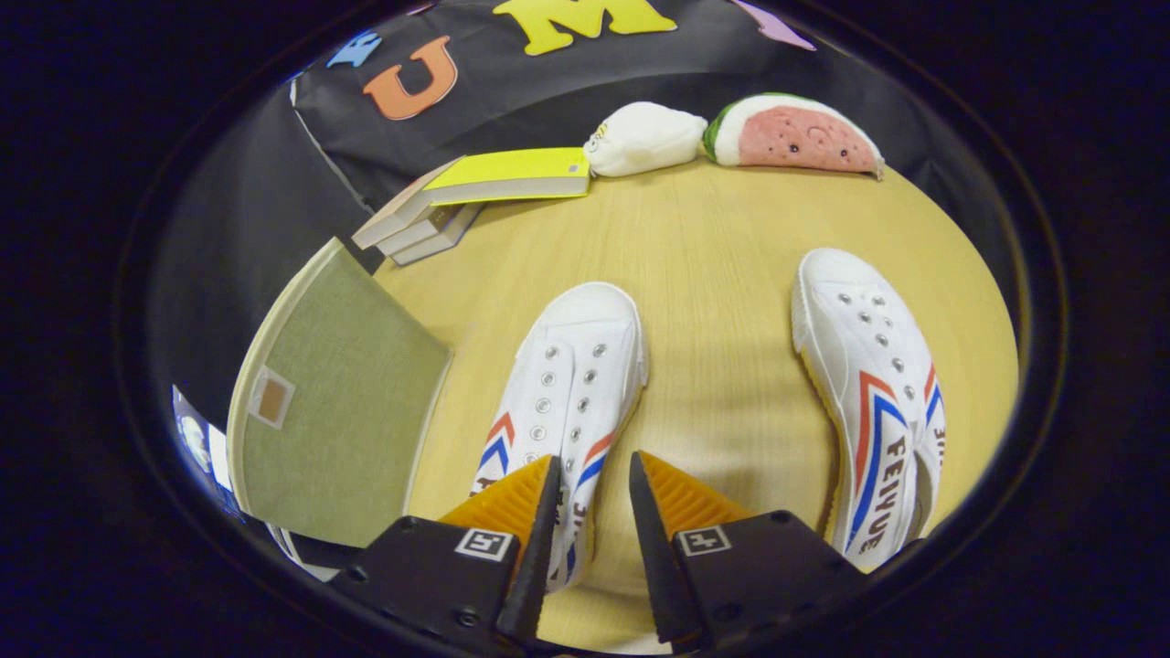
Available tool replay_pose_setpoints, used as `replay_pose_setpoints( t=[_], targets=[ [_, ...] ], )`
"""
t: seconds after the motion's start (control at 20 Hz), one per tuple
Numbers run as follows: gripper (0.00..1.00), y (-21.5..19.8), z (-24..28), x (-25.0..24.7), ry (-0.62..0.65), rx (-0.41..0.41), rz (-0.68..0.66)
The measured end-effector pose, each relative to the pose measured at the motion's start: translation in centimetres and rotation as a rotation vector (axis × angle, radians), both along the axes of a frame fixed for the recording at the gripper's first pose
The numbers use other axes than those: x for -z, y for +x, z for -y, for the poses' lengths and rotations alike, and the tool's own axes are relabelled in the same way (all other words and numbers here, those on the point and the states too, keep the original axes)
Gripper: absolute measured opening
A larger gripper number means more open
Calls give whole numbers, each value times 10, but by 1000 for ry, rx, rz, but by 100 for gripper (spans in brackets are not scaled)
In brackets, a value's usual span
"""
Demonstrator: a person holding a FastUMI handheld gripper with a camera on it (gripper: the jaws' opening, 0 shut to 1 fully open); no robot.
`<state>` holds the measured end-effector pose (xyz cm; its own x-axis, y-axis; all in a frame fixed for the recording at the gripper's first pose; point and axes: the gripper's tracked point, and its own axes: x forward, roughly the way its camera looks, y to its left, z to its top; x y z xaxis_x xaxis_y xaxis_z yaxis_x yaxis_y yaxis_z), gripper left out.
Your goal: Open the storage box then place both shoes into the box .Put the left shoe in first, then the right shoe, with the right side of both shoes facing outward in a uniform manner.
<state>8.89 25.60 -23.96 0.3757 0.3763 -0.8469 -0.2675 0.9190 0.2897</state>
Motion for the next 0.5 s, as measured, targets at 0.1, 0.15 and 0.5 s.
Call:
replay_pose_setpoints(
  t=[0.1, 0.15, 0.5],
  targets=[
    [38, -2, -5, 1, 23, -10, -12],
    [23, -1, -3, 0, 27, -14, -4],
    [6, -8, -1, -7, 171, 64, -41]
  ],
)
